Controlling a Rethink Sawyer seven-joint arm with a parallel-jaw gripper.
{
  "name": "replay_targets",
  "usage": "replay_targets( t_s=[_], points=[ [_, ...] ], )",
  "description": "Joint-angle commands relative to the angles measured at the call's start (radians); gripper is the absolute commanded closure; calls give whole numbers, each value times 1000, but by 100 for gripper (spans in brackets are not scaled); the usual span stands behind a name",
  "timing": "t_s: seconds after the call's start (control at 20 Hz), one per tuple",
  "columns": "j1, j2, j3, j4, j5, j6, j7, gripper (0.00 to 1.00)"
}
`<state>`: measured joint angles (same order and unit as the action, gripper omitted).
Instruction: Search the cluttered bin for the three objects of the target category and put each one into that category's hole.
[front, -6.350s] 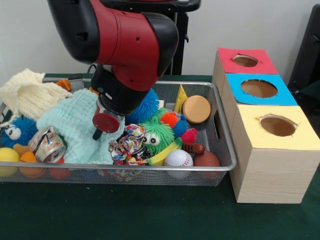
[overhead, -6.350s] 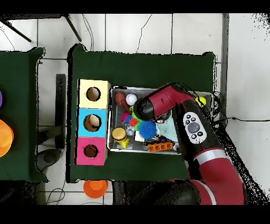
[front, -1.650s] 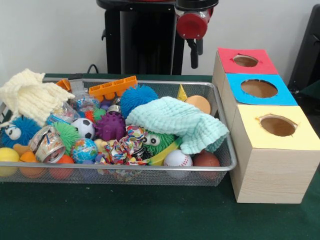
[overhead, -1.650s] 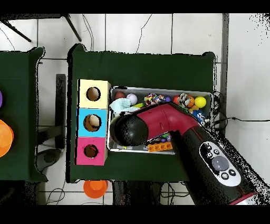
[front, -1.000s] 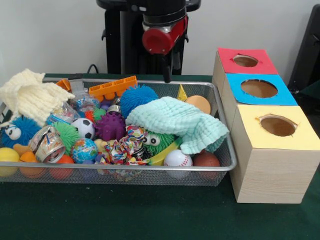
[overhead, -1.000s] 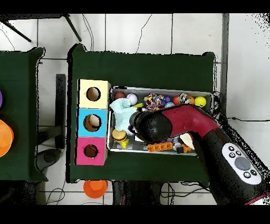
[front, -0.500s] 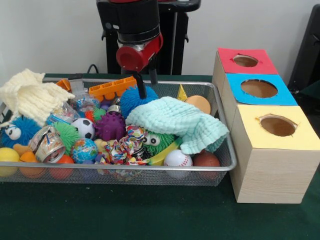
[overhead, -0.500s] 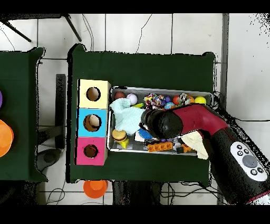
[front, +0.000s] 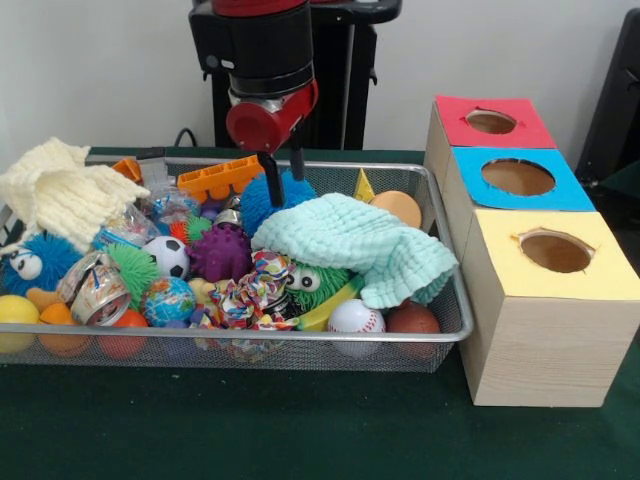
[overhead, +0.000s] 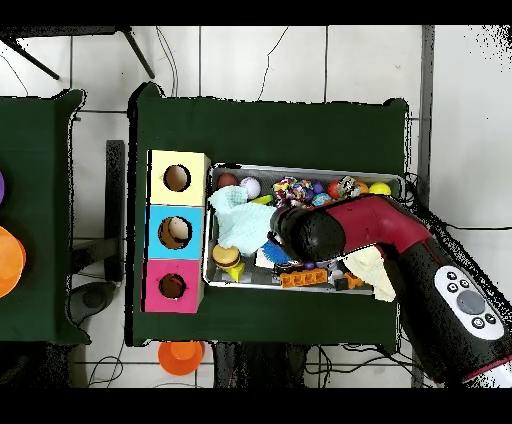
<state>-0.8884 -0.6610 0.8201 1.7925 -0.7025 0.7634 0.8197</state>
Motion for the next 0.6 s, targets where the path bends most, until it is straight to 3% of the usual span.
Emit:
replay_targets(
  t_s=[0.05,0.6],
  points=[
    [11,67,-8,-110,-86,-11,-140,0],
    [1,131,-31,-167,-204,-39,-167,0]
  ],
)
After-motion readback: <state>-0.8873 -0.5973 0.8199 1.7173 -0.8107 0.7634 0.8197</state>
